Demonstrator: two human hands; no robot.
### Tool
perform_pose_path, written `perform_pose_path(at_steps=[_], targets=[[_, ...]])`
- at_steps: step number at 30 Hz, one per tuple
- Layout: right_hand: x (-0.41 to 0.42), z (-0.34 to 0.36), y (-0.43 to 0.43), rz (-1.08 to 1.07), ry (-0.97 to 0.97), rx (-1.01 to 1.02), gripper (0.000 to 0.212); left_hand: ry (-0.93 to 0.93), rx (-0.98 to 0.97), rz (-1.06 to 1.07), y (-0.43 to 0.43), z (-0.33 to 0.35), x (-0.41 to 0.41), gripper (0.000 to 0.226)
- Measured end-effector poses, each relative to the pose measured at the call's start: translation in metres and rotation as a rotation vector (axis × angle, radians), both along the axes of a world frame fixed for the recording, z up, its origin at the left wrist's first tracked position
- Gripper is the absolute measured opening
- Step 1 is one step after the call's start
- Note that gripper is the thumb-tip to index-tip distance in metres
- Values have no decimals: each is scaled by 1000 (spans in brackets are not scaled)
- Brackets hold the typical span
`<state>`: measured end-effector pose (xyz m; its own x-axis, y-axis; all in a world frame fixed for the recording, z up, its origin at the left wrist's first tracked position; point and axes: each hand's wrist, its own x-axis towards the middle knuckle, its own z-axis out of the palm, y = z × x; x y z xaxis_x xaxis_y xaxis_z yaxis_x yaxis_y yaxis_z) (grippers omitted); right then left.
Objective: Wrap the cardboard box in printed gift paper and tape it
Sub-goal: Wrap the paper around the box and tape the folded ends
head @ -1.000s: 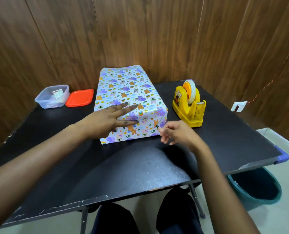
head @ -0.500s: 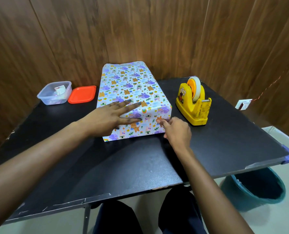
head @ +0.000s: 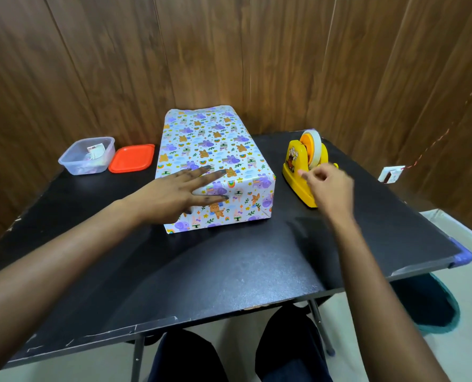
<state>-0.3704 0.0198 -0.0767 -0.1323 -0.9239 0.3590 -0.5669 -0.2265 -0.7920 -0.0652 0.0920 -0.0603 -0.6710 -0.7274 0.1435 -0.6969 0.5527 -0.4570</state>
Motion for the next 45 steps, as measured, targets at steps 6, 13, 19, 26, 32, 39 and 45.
perform_pose_path(at_steps=[6, 13, 19, 26, 32, 39, 45], targets=[[-22, 38, -42, -137, 264, 375, 48, 99, 13, 66, 12, 0, 5, 104], [-28, 53, -45, -24, -252, 463, 43, 371, 165, 209, 23, 2, 21, 74], [-32, 49, -48, -129, -288, 407, 39, 449, 126, 182, 23, 0, 18, 65], [-31, 8, -31, -76, -504, 435, 23, 494, 161, 194, 22, -2, 18, 65], [-19, -7, -20, -52, -779, 360, 34, 457, 87, 192, 23, -6, 17, 64], [-1, -5, -12, -21, -1305, 511, 29, 377, -7, 211, 24, -12, 16, 65], [5, -3, 2, 7, -1502, 497, 24, 382, -31, 273, 26, -15, 12, 68]])
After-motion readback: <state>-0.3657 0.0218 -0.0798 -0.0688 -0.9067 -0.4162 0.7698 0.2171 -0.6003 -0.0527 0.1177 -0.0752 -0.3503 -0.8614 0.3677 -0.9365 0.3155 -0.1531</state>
